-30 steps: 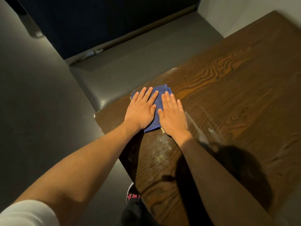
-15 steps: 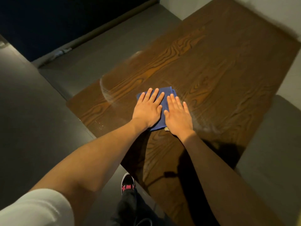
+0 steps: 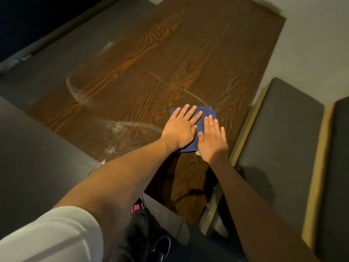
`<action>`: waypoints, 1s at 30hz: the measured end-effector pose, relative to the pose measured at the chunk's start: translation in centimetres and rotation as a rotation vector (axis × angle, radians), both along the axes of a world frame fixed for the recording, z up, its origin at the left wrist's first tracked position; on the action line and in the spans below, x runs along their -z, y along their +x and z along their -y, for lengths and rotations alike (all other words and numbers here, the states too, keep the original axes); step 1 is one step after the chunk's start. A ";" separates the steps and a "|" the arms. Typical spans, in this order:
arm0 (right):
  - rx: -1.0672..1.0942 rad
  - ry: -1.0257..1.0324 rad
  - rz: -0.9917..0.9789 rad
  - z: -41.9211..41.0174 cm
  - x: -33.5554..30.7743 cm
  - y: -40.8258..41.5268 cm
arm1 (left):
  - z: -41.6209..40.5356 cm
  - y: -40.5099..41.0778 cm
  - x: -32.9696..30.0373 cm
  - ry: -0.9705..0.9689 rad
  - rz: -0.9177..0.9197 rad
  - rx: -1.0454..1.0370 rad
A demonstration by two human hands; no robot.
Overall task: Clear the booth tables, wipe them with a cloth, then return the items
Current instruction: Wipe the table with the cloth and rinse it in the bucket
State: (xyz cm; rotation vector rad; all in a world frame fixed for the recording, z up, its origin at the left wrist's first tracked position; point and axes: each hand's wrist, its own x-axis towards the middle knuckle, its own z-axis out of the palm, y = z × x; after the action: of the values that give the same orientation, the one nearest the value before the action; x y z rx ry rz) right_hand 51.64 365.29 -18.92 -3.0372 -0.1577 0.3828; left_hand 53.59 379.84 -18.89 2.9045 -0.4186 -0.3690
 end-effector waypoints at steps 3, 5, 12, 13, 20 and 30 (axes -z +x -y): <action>0.026 0.011 0.040 0.4 0.2 -3.8 | 0.7 -3.1 0.0 0.013 0.008 0.021; 0.018 0.010 0.050 0.2 0.0 -6.6 | 0.5 -5.7 0.0 0.009 0.012 0.027; 0.012 0.121 0.040 -2.5 -0.3 -14.6 | -2.5 -13.9 0.2 -0.007 0.001 0.017; 0.010 0.121 0.041 -3.2 -0.3 -15.4 | -3.1 -14.9 0.2 -0.008 -0.002 0.008; -0.008 0.122 0.051 -7.7 0.3 -17.8 | -7.8 -17.6 0.1 0.002 0.008 -0.012; -0.041 0.076 0.104 -18.7 1.0 -14.2 | -19.0 -14.1 1.3 -0.031 0.036 -0.044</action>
State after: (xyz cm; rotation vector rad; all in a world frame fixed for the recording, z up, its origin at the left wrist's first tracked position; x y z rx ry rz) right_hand 37.45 384.01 -19.91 -2.9831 -0.2362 0.2158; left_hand 39.49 398.84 -20.21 2.8889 -0.3615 -0.3016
